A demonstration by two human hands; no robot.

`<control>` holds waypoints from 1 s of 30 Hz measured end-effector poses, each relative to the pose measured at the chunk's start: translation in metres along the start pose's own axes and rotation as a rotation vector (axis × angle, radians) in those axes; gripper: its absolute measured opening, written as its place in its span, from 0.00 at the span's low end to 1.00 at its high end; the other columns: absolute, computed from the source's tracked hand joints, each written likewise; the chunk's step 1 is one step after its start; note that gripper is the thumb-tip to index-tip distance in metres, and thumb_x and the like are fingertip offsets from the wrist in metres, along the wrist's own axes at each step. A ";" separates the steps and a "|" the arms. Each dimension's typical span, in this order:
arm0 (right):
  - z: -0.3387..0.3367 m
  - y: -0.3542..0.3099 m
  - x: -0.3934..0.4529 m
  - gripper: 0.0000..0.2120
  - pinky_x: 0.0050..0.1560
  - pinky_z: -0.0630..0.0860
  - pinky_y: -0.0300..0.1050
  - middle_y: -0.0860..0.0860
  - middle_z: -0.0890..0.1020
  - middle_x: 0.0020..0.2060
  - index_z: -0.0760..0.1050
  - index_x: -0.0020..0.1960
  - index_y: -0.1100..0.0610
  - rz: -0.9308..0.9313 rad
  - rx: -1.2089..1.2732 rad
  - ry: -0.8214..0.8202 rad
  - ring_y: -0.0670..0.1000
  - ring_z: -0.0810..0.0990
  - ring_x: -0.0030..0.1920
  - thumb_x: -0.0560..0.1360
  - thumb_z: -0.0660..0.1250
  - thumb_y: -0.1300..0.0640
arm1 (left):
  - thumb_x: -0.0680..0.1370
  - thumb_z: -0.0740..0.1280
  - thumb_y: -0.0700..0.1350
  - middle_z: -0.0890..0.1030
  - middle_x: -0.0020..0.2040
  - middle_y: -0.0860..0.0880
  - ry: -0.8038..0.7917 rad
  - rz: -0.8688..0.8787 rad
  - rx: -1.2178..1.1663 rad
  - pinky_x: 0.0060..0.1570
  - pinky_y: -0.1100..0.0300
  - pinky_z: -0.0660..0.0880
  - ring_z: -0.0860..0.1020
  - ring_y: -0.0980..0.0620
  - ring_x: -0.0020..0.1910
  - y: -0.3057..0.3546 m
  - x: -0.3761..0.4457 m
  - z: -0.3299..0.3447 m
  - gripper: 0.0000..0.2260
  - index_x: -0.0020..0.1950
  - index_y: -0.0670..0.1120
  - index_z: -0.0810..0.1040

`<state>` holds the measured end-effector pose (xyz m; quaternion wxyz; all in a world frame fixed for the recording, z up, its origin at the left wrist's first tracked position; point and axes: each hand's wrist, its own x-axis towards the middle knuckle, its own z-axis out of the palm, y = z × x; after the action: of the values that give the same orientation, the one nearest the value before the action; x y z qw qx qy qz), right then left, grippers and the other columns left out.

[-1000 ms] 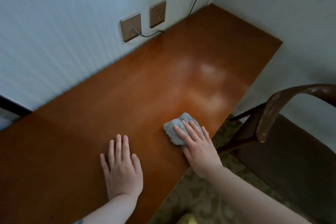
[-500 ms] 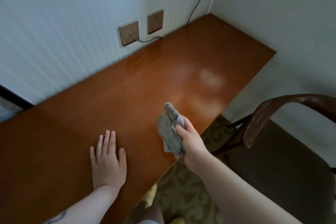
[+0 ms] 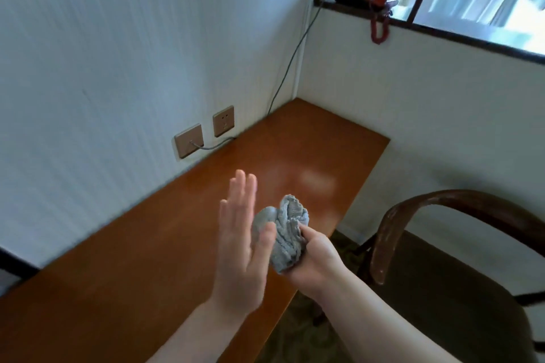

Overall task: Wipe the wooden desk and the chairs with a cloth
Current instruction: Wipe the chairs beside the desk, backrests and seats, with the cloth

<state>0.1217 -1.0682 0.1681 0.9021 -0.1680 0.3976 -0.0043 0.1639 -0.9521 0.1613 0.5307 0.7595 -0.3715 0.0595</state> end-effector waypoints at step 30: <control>-0.021 -0.033 -0.013 0.04 0.44 0.81 0.44 0.56 0.84 0.45 0.77 0.52 0.61 -0.540 -0.635 0.306 0.51 0.82 0.43 0.77 0.65 0.64 | 0.79 0.64 0.51 0.85 0.44 0.50 0.004 -0.646 -0.421 0.44 0.52 0.82 0.83 0.50 0.45 -0.009 0.033 0.030 0.09 0.50 0.49 0.81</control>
<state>0.1020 -1.1035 0.1738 0.7028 -0.5323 0.4500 -0.1424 0.1843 -0.9922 0.1572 0.6672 0.7116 -0.1160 -0.1868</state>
